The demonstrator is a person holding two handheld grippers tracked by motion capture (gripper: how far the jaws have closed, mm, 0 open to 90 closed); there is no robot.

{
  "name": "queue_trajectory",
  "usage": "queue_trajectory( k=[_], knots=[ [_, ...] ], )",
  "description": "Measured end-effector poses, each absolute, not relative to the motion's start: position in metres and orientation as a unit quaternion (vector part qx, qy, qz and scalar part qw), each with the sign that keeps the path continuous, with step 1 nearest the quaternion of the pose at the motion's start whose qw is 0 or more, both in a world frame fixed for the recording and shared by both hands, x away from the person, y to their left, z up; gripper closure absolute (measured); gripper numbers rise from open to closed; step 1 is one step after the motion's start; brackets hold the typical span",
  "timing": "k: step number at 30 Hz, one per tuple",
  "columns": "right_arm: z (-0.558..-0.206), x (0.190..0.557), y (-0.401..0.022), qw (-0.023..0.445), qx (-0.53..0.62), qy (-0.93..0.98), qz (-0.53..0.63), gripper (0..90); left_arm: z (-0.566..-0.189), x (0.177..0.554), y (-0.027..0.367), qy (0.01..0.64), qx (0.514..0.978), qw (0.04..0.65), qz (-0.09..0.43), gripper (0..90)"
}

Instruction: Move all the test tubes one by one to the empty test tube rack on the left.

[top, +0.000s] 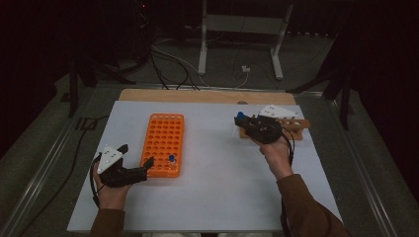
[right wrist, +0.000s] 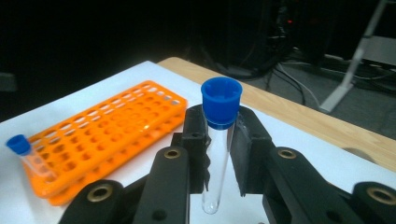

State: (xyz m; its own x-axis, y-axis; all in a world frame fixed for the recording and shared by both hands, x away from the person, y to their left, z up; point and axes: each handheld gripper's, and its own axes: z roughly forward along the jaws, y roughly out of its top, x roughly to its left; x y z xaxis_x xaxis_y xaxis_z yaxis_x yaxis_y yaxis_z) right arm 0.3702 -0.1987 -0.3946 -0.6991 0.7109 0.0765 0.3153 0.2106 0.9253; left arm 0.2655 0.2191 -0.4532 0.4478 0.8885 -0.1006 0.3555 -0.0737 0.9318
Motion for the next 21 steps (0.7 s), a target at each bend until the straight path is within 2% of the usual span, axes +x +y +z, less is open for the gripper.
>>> queue_trajectory(
  k=[8,18,21],
  knots=[
    [-0.392,0.367,-0.158,0.159,0.309,0.77,0.535,76.5,-0.435,0.27,0.209,0.432,0.686,0.53,0.248,1.7],
    [-0.385,0.369,-0.115,0.129,0.288,0.778,0.543,76.5,-0.413,0.286,0.175,0.391,0.705,0.549,0.223,8.4],
    [-0.383,0.369,-0.103,0.122,0.282,0.78,0.545,76.5,-0.411,0.292,0.163,0.383,0.714,0.545,0.215,14.2]
  ],
)
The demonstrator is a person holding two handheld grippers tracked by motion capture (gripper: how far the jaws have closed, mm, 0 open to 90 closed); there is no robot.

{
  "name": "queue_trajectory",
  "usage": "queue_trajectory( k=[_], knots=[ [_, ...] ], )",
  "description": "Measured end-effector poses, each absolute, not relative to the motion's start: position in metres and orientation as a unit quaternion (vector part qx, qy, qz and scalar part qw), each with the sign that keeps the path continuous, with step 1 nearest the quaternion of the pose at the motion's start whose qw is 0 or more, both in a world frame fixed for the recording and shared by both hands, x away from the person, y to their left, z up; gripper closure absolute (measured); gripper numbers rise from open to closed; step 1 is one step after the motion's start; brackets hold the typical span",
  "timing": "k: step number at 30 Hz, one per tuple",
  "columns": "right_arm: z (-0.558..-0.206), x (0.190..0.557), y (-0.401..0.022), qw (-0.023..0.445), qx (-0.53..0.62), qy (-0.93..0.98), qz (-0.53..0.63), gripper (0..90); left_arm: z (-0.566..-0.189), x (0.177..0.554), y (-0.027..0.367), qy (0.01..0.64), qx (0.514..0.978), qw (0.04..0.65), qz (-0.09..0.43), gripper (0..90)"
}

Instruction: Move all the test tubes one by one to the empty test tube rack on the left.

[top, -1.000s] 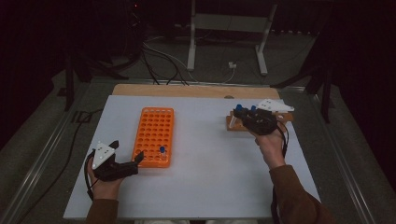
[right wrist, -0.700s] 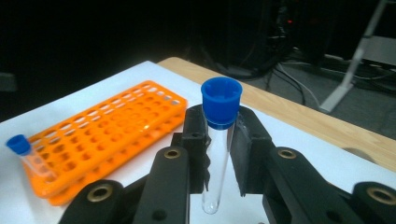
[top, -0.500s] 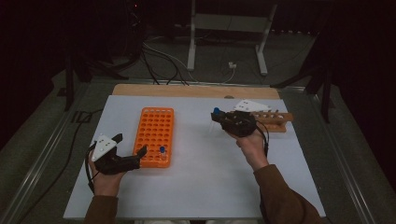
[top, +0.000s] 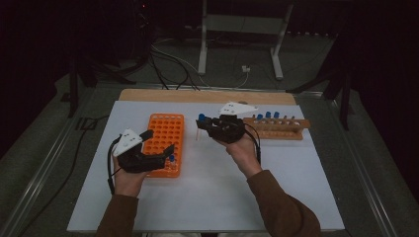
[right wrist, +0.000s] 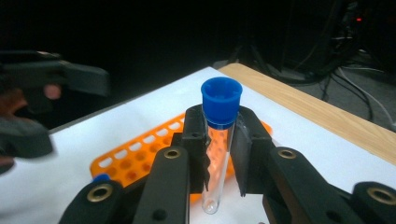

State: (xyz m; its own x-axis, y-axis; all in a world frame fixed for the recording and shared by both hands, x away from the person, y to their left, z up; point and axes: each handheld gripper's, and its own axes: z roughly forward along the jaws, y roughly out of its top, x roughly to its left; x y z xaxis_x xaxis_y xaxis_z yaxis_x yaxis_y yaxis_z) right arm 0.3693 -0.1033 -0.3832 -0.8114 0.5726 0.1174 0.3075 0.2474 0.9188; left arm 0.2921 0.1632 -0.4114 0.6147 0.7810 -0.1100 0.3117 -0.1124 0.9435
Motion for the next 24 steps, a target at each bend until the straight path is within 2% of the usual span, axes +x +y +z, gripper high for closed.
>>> queue_trajectory(
  k=[3,16,20,24],
  knots=[
    [-0.381,0.369,-0.094,0.114,0.277,0.781,0.548,76.5,-0.411,0.296,0.152,0.378,0.72,0.541,0.217,17.7],
    [-0.375,0.361,-0.07,0.088,0.256,0.788,0.553,76.4,-0.411,0.309,0.131,0.361,0.729,0.528,0.243,59.4],
    [-0.376,0.36,-0.068,0.086,0.252,0.79,0.553,76.4,-0.413,0.309,0.13,0.357,0.731,0.531,0.237,68.3],
    [-0.376,0.359,-0.067,0.086,0.249,0.792,0.551,76.5,-0.412,0.31,0.131,0.356,0.73,0.535,0.233,71.4]
  ],
)
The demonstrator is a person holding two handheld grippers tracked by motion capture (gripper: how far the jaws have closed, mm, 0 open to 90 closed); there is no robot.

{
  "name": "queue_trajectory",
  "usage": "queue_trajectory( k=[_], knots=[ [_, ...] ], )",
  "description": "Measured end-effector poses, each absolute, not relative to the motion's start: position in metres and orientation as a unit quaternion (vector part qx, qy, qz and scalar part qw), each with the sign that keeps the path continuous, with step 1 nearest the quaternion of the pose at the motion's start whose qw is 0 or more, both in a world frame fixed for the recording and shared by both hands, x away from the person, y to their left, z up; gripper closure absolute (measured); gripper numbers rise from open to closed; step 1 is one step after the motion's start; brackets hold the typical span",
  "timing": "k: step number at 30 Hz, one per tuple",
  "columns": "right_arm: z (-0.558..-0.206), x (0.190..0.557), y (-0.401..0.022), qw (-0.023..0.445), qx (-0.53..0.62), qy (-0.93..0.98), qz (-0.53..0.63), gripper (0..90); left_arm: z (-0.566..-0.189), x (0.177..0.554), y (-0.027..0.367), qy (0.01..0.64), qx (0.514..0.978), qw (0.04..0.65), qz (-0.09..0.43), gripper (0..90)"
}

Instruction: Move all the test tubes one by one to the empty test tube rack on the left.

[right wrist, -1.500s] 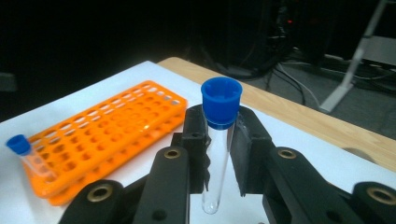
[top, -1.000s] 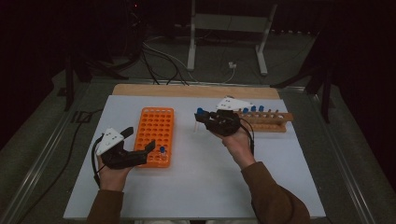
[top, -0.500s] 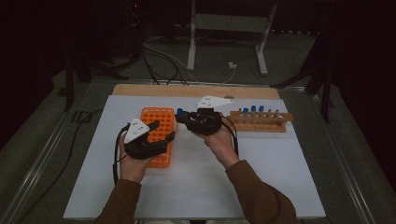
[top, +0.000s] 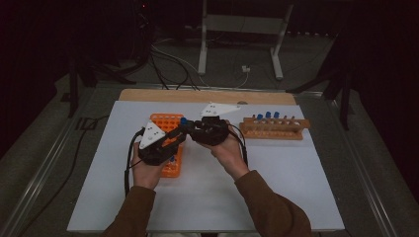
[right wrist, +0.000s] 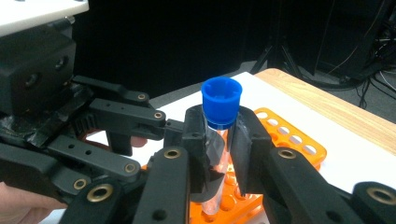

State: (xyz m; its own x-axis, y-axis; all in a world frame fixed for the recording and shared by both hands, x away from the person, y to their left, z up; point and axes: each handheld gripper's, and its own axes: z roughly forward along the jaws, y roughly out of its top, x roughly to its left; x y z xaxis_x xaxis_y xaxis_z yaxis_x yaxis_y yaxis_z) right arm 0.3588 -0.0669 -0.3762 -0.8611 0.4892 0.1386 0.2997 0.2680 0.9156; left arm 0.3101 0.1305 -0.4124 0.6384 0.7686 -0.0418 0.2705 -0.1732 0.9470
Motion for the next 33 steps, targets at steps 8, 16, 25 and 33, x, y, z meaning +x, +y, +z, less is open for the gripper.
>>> queue_trajectory(
  k=[8,16,25,33],
  knots=[
    [-0.377,0.358,-0.065,0.086,0.247,0.792,0.552,76.5,-0.412,0.31,0.131,0.35,0.73,0.539,0.234,77.3],
    [-0.375,0.358,-0.07,0.092,0.24,0.791,0.556,49.6,-0.413,0.314,0.137,0.356,0.725,0.537,0.244,78.0],
    [-0.378,0.36,-0.096,0.122,0.271,0.779,0.551,13.4,-0.418,0.31,0.154,0.367,0.718,0.539,0.242,78.2],
    [-0.395,0.361,-0.135,0.141,0.314,0.771,0.535,3.5,-0.432,0.304,0.175,0.387,0.711,0.539,0.233,78.2]
  ],
)
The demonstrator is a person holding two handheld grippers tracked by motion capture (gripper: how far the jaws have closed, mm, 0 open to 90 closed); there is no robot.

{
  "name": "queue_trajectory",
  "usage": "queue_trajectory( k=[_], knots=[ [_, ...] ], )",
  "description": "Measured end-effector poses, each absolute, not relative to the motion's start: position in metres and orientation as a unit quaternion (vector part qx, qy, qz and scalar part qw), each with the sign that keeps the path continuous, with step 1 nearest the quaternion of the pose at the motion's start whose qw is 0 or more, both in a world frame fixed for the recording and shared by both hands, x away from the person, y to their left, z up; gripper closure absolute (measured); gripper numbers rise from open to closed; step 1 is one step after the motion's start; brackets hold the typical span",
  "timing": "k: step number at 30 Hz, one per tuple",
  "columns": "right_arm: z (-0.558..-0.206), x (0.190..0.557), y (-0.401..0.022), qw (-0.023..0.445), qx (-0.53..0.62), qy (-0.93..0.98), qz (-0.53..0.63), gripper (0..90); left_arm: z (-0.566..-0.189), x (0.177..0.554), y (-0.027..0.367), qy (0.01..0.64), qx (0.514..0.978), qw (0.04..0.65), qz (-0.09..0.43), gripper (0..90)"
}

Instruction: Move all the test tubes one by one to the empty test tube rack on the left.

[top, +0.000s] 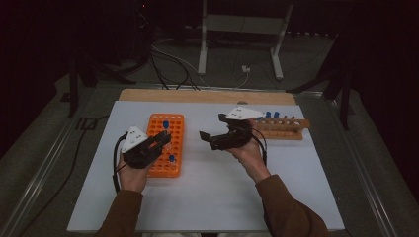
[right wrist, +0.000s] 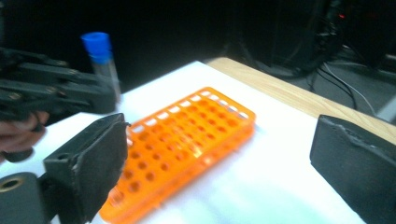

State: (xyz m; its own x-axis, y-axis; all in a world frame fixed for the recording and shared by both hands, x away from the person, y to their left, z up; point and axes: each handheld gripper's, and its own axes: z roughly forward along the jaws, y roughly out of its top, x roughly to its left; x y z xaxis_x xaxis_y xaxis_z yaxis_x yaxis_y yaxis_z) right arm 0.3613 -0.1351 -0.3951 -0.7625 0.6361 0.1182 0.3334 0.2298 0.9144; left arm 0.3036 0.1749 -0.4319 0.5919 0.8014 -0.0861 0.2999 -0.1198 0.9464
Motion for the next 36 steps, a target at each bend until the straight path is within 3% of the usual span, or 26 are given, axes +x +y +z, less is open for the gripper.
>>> queue_trajectory(
  k=[14,36],
  knots=[
    [-0.403,0.352,-0.19,0.155,0.348,0.75,0.54,1.7,-0.463,0.289,0.182,0.403,0.713,0.537,0.202,78.2],
    [-0.414,0.345,-0.211,0.168,0.359,0.751,0.529,1.7,-0.488,0.271,0.177,0.387,0.774,0.46,0.198,77.9]
  ],
)
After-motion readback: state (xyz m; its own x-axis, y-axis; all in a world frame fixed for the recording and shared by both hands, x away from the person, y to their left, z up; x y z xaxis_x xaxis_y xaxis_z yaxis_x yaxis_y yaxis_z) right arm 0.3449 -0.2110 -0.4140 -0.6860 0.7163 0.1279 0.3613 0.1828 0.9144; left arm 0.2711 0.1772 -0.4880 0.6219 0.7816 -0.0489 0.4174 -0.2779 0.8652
